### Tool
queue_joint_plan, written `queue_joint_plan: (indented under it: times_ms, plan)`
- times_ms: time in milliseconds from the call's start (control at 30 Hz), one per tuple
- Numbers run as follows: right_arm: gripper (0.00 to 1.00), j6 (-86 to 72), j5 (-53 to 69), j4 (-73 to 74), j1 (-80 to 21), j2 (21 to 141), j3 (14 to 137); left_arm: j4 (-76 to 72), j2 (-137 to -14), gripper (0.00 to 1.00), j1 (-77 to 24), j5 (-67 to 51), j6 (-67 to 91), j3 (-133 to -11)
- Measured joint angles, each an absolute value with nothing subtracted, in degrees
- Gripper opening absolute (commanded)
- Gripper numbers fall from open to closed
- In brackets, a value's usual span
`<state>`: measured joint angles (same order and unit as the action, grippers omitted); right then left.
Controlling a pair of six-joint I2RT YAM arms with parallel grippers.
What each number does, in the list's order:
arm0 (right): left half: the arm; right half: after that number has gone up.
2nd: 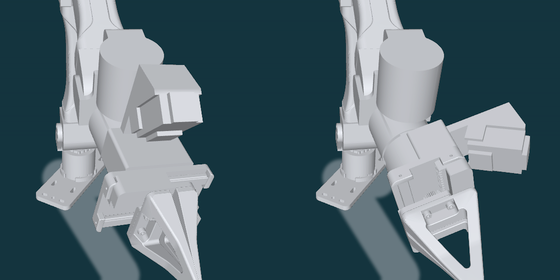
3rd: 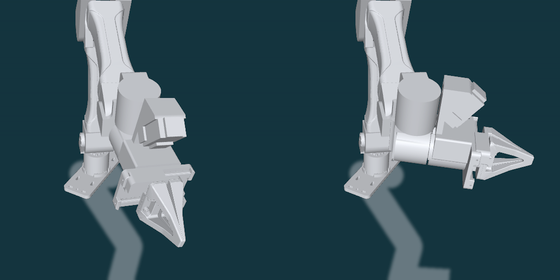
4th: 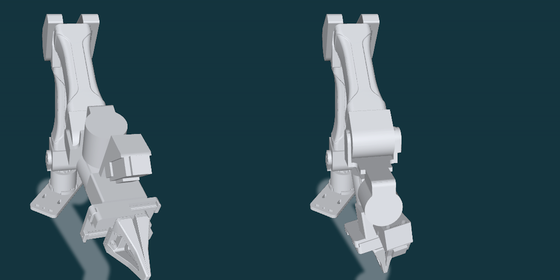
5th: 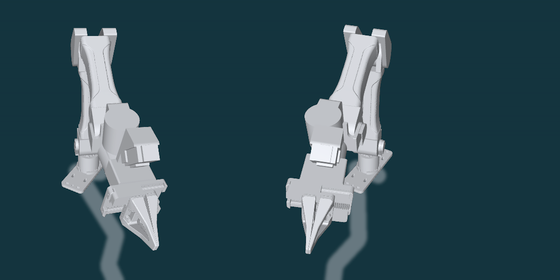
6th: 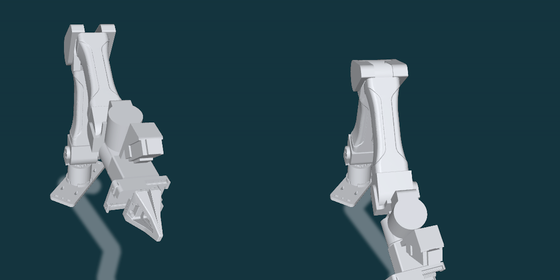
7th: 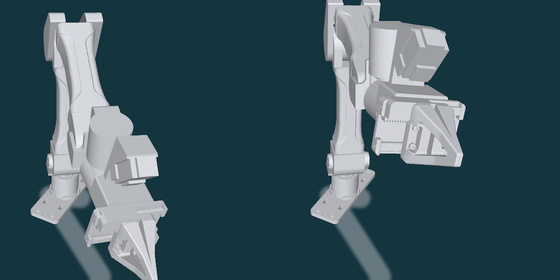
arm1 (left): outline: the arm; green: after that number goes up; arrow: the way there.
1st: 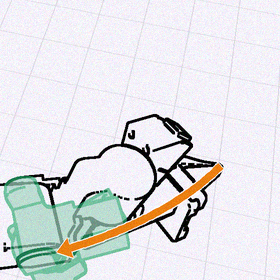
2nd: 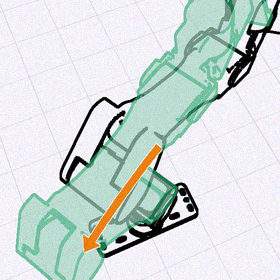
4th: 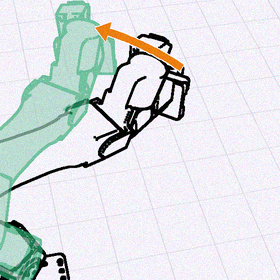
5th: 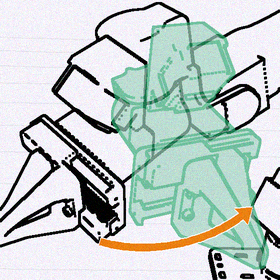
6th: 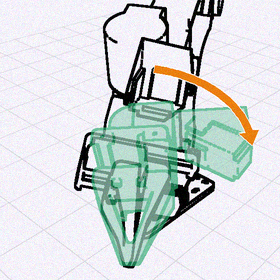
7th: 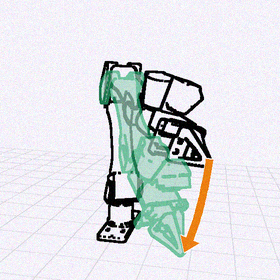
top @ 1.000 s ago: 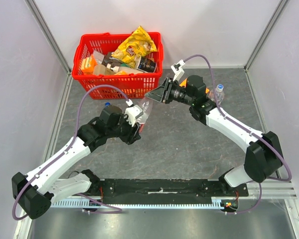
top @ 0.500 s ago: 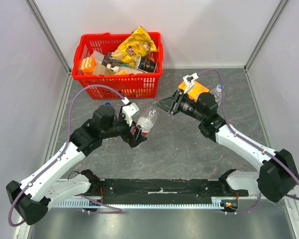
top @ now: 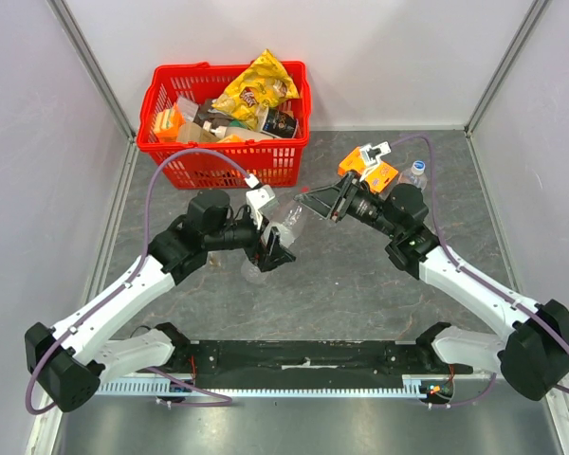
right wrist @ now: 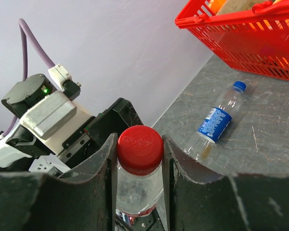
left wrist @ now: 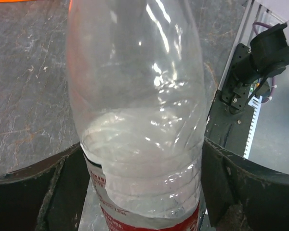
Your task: Unscrew the bottle caps
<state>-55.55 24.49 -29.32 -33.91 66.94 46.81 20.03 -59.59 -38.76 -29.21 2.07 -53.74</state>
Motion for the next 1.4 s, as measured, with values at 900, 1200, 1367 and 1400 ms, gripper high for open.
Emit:
queue_joint_plan:
  times_ms: [900, 1200, 1367, 1400]
  plan:
    - [0.98, -51.4, 23.7, -22.7, -34.0, 65.5, 47.8, 23.9, -61.8, 0.41, -38.8, -27.1, 0.8, -55.9]
    - [0.98, -46.8, 25.1, -14.8, -32.9, 65.4, 52.7, 30.2, -56.7, 0.42, -38.8, -22.0, -2.7, -53.8]
    - [0.98, -45.0, 27.6, -11.5, -30.7, 65.6, 53.5, 31.6, -52.6, 0.42, -38.8, -19.4, -3.0, -49.5]
    - [0.98, -44.6, 28.2, -10.7, -30.5, 65.9, 53.8, 31.7, -52.2, 0.42, -38.8, -19.2, -3.0, -48.9]
